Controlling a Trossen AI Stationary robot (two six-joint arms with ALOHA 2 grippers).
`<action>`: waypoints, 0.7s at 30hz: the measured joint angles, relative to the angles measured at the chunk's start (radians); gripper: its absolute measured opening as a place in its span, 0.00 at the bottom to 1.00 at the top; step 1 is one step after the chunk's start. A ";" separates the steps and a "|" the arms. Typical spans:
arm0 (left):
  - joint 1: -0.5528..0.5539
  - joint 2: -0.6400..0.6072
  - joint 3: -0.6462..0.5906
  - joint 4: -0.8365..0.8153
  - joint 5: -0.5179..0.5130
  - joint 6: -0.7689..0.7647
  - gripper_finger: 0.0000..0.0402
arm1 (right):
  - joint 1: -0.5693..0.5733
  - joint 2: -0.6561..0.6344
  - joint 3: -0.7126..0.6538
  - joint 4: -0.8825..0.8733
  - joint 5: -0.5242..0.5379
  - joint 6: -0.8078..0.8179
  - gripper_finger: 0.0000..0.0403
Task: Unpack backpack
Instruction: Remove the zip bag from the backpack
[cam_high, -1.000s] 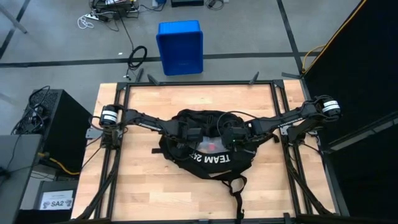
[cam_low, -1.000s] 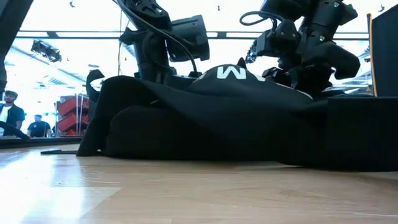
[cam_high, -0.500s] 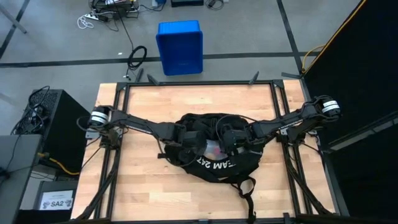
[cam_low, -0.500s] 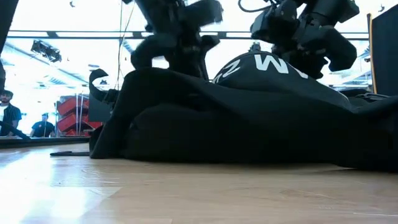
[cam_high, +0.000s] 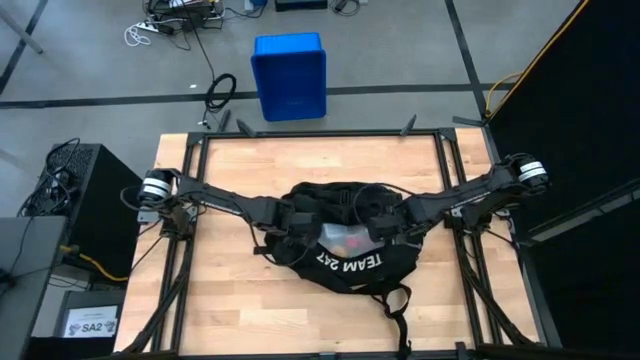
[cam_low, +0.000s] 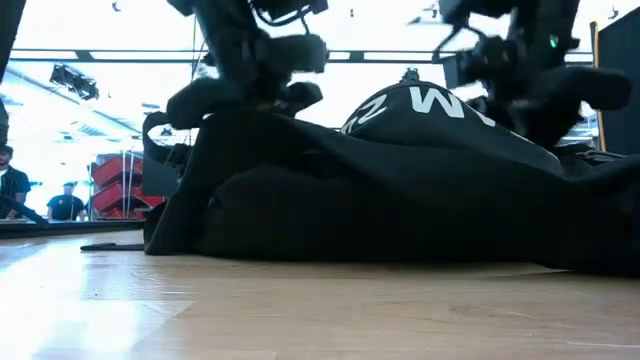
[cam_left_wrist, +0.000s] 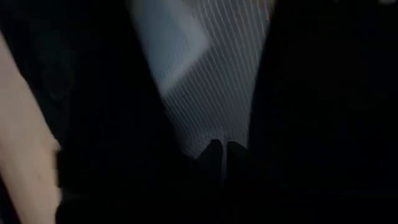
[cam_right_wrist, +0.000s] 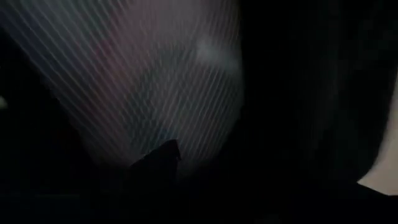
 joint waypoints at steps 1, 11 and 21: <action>0.000 -0.001 -0.017 0.000 0.005 -0.015 0.00 | -0.007 0.000 -0.020 0.007 -0.030 0.006 0.50; 0.000 -0.004 -0.174 0.026 0.082 -0.122 0.00 | 0.014 -0.001 -0.067 -0.003 -0.067 0.058 0.51; -0.017 -0.003 -0.182 -0.009 0.252 -0.197 0.00 | -0.044 0.001 -0.057 0.070 0.164 0.103 0.56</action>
